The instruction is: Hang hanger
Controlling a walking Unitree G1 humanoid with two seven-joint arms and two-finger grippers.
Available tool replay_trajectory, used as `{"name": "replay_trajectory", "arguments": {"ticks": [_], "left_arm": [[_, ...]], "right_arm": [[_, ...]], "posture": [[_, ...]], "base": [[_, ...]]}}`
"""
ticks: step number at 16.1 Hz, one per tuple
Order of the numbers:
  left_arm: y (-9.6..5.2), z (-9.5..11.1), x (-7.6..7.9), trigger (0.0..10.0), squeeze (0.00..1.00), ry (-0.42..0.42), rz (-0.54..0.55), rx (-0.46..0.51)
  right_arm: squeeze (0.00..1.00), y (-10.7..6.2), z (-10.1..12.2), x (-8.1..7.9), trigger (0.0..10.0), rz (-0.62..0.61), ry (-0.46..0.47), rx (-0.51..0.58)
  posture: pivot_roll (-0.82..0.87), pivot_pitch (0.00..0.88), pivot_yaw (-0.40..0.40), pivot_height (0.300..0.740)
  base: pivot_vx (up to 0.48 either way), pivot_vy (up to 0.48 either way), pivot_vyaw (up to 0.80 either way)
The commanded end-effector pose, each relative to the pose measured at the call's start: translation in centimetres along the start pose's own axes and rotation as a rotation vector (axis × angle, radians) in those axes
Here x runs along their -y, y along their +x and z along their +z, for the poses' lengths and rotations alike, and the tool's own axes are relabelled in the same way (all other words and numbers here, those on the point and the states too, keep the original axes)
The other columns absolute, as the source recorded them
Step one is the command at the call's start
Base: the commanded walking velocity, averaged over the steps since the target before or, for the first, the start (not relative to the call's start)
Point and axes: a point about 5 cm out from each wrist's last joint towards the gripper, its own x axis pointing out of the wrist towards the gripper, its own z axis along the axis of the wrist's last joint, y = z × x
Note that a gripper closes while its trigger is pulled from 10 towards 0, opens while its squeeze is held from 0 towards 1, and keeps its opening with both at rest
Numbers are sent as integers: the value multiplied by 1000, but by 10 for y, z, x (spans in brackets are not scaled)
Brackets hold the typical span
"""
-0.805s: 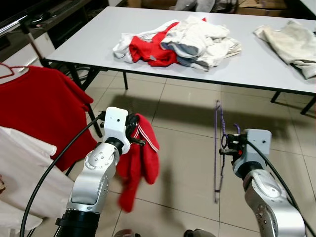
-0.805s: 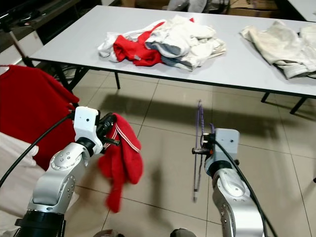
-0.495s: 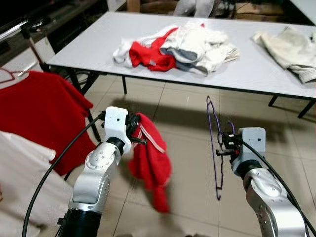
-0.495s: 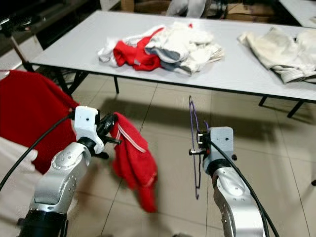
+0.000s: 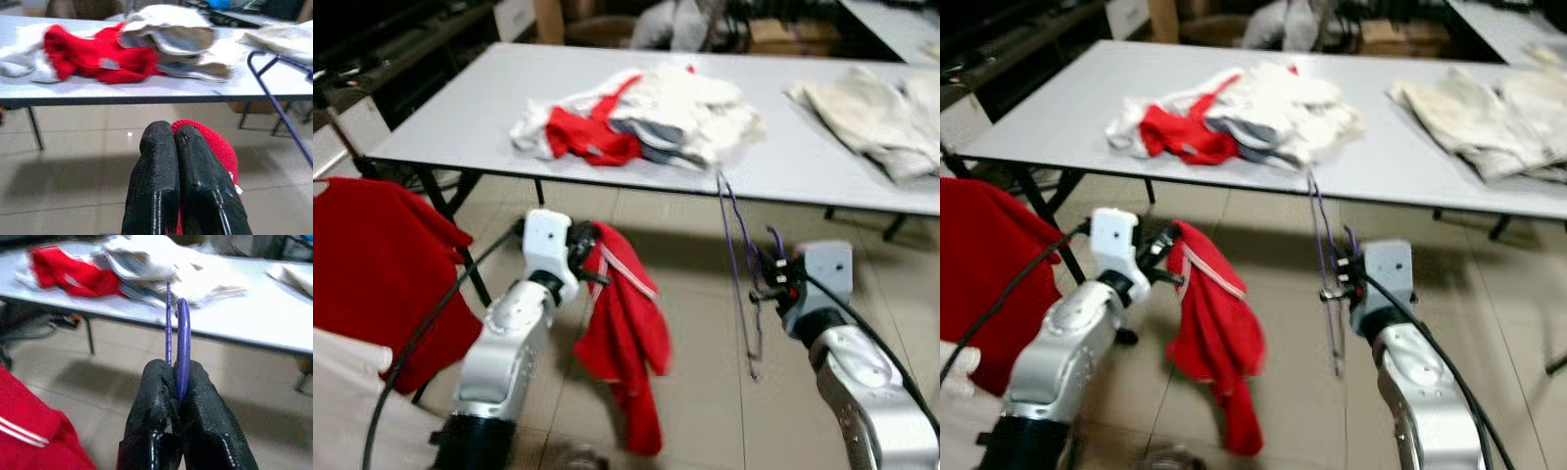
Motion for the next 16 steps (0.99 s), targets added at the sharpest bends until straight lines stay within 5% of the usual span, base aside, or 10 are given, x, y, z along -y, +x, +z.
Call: {"name": "replay_trajectory", "arguments": {"ticks": [1, 5, 10, 12, 14, 16], "left_arm": [[3, 12, 2, 10000, 0, 2, -6, 59], [5, 21, -3, 10000, 0, 19, 3, 80], [16, 60, -32, 10000, 0, 61, 70, 169], [24, 83, -49, 10000, 0, 128, 87, 191], [33, 117, -66, 10000, 0, 172, 92, 252], [39, 142, -67, 10000, 0, 200, 63, 297]], "right_arm": [[0, -4, 5, 4, 10000, 16, -17, 20], [0, -13, 21, 9, 10000, 159, -58, 49], [0, -34, 66, 37, 10000, 348, -96, 137], [0, -54, 71, 48, 10000, 497, -199, 43], [0, -71, 82, 56, 10000, 626, -199, -16], [0, -77, 90, 57, 10000, 696, -199, -10]], "posture": [[25, 0, 48, 740], [24, 7, 56, 740], [27, 11, 56, 740], [35, 11, 46, 740], [34, 6, 44, 740], [35, 2, 46, 740]], "base": [[390, 0, 0], [389, 0, 0], [391, 0, 0], [392, 0, 0], [394, 0, 0], [394, 0, 0]]}}
